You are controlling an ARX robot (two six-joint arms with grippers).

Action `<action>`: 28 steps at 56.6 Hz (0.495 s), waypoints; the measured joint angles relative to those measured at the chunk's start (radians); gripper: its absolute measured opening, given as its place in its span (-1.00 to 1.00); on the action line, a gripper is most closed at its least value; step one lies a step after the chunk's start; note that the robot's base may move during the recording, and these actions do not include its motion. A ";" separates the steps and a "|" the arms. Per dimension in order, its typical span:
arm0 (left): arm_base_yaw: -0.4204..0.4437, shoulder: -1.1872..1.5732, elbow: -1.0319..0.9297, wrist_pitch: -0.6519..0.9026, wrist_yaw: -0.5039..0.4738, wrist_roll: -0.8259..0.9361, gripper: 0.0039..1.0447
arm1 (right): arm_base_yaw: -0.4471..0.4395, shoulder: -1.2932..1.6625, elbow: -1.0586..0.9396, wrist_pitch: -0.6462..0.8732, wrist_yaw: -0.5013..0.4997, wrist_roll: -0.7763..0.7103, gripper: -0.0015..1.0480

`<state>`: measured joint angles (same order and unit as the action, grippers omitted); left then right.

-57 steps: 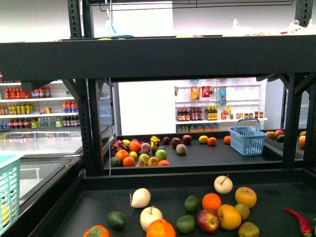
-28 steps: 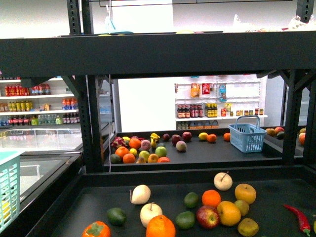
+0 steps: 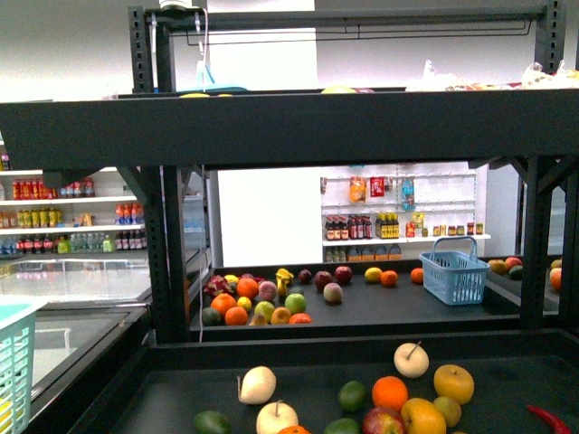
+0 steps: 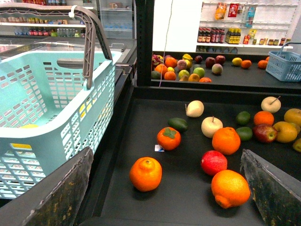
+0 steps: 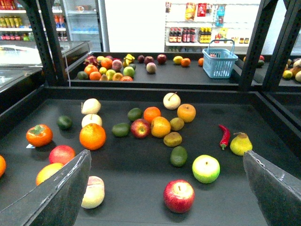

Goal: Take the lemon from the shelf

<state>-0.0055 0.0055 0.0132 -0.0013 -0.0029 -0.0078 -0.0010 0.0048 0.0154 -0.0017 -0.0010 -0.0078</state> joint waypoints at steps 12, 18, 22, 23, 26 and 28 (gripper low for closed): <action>0.000 0.000 0.000 0.000 0.000 0.000 0.85 | 0.000 0.000 0.000 0.000 0.000 0.000 0.86; 0.000 0.000 0.000 0.000 0.000 0.000 0.85 | 0.000 0.000 0.000 0.000 0.000 0.000 0.86; 0.000 0.000 0.000 0.000 0.000 0.000 0.85 | 0.000 0.000 0.000 0.000 0.000 0.000 0.86; 0.000 0.000 0.000 0.000 0.000 0.000 0.85 | 0.000 0.000 0.000 0.000 0.000 0.000 0.86; 0.000 0.000 0.000 0.000 0.000 0.000 0.85 | 0.000 0.000 0.000 0.000 0.000 0.000 0.86; 0.000 0.000 0.000 0.000 0.000 0.000 0.85 | 0.000 0.000 0.000 0.000 0.000 0.000 0.86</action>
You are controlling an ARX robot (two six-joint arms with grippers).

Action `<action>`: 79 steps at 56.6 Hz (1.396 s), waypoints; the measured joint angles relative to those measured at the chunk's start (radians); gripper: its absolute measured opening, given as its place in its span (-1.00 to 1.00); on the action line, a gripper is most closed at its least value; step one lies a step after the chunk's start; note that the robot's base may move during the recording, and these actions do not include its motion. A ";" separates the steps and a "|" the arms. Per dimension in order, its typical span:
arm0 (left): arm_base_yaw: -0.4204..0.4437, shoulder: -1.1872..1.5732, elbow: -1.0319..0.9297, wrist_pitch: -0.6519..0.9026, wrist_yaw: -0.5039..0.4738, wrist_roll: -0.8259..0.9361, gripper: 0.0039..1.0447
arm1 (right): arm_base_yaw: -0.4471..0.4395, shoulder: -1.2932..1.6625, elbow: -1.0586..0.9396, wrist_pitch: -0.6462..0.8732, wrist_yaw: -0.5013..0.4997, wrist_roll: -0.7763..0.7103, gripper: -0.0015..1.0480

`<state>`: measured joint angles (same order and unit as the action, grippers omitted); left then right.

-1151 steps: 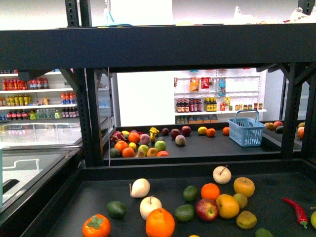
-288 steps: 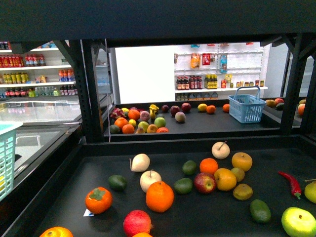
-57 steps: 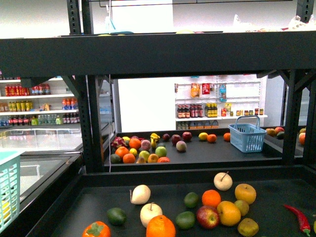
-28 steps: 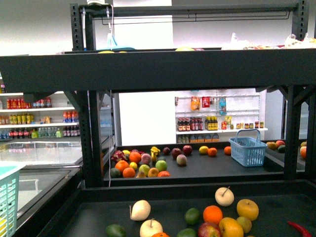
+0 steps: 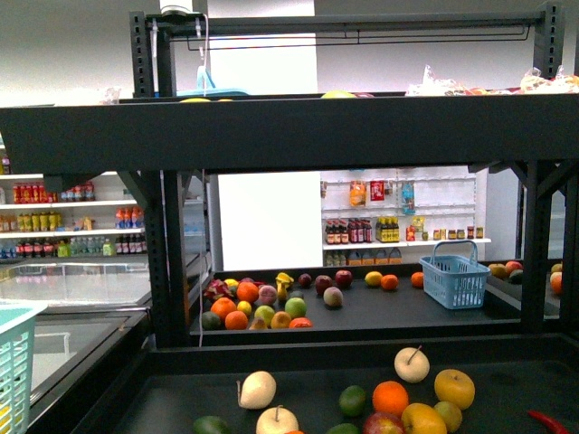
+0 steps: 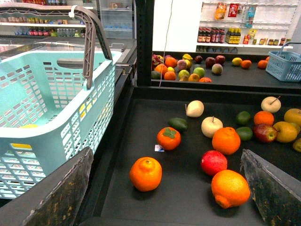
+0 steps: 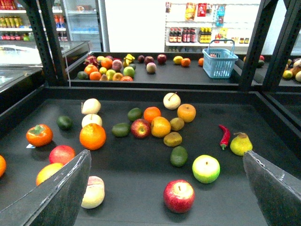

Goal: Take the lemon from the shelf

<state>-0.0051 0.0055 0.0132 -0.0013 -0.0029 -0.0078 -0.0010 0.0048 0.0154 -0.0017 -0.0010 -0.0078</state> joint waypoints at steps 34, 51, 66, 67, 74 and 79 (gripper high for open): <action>0.000 0.000 0.000 0.000 0.000 0.000 0.85 | 0.000 0.000 0.000 0.000 0.000 0.000 0.86; 0.000 0.000 0.000 0.000 0.000 0.000 0.85 | 0.000 0.000 0.000 0.000 0.000 0.000 0.86; 0.000 0.000 0.000 0.000 0.000 0.000 0.85 | 0.000 0.000 0.000 0.000 0.000 0.000 0.86; 0.000 0.000 0.000 0.000 0.000 0.000 0.85 | 0.000 0.000 0.000 0.000 0.000 0.000 0.86; 0.000 0.000 0.000 0.000 0.000 0.000 0.85 | 0.000 0.000 0.000 0.000 0.000 0.000 0.86; 0.000 0.000 0.000 0.000 0.000 0.000 0.85 | 0.000 0.000 0.000 0.000 0.000 0.000 0.86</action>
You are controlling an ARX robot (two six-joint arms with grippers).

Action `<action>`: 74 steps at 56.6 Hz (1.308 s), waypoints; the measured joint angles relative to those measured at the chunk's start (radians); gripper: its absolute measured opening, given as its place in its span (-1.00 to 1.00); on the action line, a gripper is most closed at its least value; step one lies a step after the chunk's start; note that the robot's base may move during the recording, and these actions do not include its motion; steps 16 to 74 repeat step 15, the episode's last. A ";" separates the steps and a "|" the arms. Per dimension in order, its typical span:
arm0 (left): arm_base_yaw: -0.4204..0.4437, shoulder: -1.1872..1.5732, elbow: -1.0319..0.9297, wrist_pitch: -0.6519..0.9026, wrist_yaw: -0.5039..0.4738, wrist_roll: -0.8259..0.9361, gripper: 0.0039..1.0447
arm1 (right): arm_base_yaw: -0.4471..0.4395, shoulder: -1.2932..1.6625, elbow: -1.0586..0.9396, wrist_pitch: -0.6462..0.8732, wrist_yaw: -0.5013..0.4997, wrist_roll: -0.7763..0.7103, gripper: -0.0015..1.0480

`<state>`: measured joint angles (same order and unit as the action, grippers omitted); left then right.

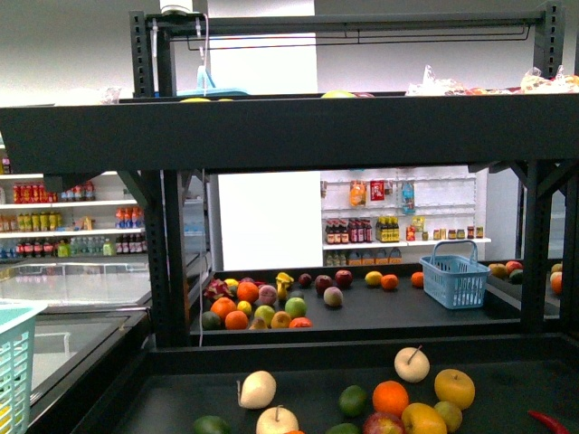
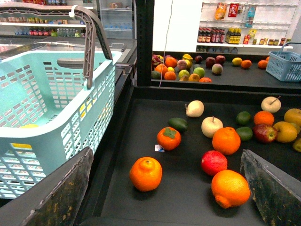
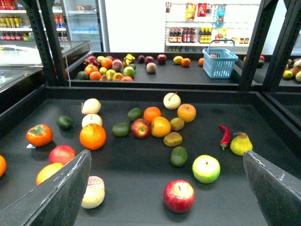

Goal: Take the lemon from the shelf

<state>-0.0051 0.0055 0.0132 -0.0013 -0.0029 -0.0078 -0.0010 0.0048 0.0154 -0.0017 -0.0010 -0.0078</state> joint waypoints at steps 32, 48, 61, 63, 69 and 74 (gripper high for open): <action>0.000 0.000 0.000 0.000 0.000 0.000 0.85 | 0.000 0.000 0.000 0.000 0.000 0.000 0.86; 0.000 0.000 0.000 0.000 0.000 0.000 0.85 | 0.000 0.000 0.000 0.000 0.000 0.000 0.86; 0.000 0.000 0.000 0.000 0.000 0.000 0.85 | 0.000 0.000 0.000 0.000 0.000 0.000 0.86; 0.000 0.000 0.000 0.000 0.000 0.000 0.85 | 0.000 0.000 0.000 0.000 0.000 0.000 0.86; 0.000 0.000 0.000 0.000 0.000 0.000 0.85 | 0.000 0.000 0.000 0.000 0.000 0.000 0.86; 0.000 0.000 0.000 0.000 0.000 0.000 0.85 | 0.000 0.000 0.000 0.000 0.000 0.000 0.86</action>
